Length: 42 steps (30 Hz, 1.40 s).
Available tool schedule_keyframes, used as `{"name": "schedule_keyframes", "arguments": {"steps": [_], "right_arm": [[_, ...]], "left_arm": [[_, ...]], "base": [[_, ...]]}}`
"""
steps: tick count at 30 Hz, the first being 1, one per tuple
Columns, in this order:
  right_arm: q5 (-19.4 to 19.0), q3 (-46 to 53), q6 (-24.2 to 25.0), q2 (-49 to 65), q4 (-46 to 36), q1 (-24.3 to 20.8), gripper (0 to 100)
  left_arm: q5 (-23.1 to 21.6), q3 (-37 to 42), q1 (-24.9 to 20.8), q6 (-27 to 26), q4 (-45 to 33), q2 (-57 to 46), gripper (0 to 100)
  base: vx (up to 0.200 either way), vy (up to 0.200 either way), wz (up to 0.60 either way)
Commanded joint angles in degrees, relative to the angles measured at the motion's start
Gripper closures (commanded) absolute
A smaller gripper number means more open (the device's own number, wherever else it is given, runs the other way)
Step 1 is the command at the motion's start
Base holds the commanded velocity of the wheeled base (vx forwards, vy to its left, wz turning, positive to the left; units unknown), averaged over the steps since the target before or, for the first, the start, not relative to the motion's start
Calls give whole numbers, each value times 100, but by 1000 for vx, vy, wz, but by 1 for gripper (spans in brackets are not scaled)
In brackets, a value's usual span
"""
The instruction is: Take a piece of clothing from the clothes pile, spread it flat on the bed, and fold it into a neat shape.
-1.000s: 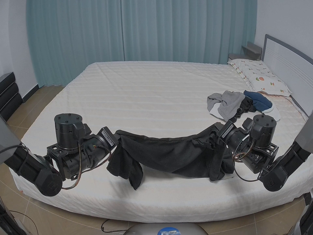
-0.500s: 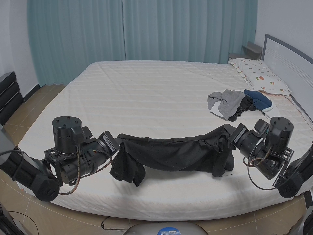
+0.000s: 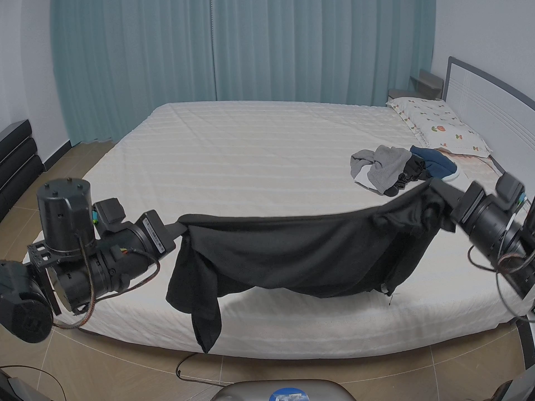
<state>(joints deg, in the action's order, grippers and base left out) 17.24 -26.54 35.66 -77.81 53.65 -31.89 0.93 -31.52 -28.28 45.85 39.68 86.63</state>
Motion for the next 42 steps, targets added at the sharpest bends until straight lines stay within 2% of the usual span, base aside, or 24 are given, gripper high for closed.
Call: {"name": "schedule_keyframes", "arguments": {"steps": [1, 3, 4, 5, 7, 10, 12, 18, 21, 24, 26, 30, 39, 42], "right_arm": [[60, -1899, -164, 1084, -1357, 51, 100], [-10, -2532, -164, 952, -1779, 236, 100], [-10, -2576, -164, 935, -1806, 245, 100], [-45, -3129, -164, 680, -2157, 394, 100], [-54, -3665, -164, 407, -2421, 482, 100], [-27, -4026, -164, 144, -2684, 579, 100], [-36, -4465, -156, -331, -3027, 816, 100], [-54, -4790, -147, -1122, -3036, 1088, 100], [-45, -4905, -112, -1526, -3018, 1106, 100], [-63, -4966, -68, -1983, -2834, 1106, 100], [-71, -4975, -15, -2300, -2421, 1106, 100], [-27, -4975, -15, -2818, -1841, 1106, 100], [-63, -4975, -6, -3908, -1296, 1168, 100], [-10, -5045, -6, -4585, -619, 1168, 100]], "left_arm": [[4, -1374, 262, -146, -1366, -700, 100], [22, -1945, 376, -138, -1929, -656, 100], [22, -1989, 385, -129, -1973, -647, 100], [13, -2420, 438, -102, -2474, -462, 100], [22, -2727, 473, -94, -2799, -216, 100], [22, -2886, 525, -67, -2922, -23, 100], [22, -3053, 561, -23, -2940, 329, 100], [4, -3202, 569, -15, -2949, 970, 100], [-5, -3343, 578, 65, -2949, 1331, 100], [-75, -3589, 578, 416, -2940, 1700, 100], [-93, -3765, 578, 574, -2896, 1963, 100], [-110, -4107, 605, 601, -2869, 2403, 100], [-101, -4828, 631, 618, -2878, 3651, 100], [-93, -5109, 657, 847, -2869, 4143, 100]], "base": [[0, 0, 0], [0, 0, 0], [0, 0, 0], [0, 0, 0], [0, 0, 0], [0, 0, 0], [0, 0, 0], [0, 0, 0], [200, 0, 0], [200, 0, 0], [200, 0, 0], [200, 0, 0], [200, 0, 0], [133, 0, 0]]}}
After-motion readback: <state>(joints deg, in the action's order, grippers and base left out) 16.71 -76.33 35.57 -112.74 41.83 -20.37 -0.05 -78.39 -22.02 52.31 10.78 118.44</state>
